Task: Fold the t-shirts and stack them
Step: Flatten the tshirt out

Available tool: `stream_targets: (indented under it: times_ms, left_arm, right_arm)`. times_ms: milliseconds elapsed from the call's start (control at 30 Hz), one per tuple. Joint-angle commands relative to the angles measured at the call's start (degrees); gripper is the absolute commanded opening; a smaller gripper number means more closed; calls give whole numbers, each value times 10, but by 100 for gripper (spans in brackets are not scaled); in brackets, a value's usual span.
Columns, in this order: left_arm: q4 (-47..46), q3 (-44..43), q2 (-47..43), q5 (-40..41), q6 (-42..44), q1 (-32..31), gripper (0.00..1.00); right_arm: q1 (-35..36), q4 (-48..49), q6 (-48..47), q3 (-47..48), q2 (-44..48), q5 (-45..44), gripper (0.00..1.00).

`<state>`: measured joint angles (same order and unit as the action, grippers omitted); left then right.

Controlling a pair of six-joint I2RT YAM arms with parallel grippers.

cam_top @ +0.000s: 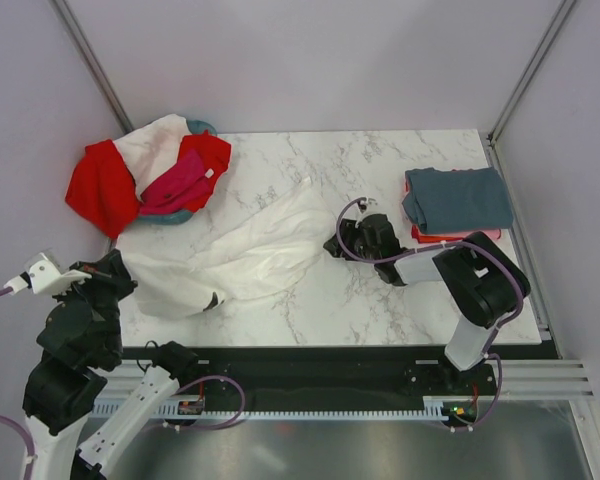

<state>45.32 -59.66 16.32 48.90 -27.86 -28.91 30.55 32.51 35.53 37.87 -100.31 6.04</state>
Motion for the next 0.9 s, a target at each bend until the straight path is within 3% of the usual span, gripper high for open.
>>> stream_targets:
  times_ms: [0,100,200,300,333,400,533,700,767,867]
  left_arm:
    - [-22,8,-11,1,32,0,2]
    - [-24,12,-23,-7,42,0,2]
    - [-24,20,-33,-19,45,0,2]
    - [-23,33,-44,-34,45,0,2]
    - [-24,36,-47,-37,46,0,2]
    - [-24,39,-52,-50,50,0,2]
    - [-23,37,-59,-71,62,0,2]
    - [-24,30,-62,-73,73,0,2]
    - [-27,31,-60,-72,72,0,2]
    - [-34,38,-45,-79,69,0,2]
  right_arm:
    - [1,6,-7,33,-24,1,60]
    - [1,-10,-9,67,-52,12,61]
    - [1,-24,-6,95,-73,29,53]
    - [0,-32,-11,99,-64,34,28]
    - [0,-37,-14,95,-54,35,12]
    - [1,-60,-16,86,-7,41,3]
    - [2,-122,-4,28,114,42,2]
    - [0,-306,-4,12,298,-11,2]
    - [1,-356,-6,37,344,-70,7]
    - [0,-369,-29,96,340,-116,15]
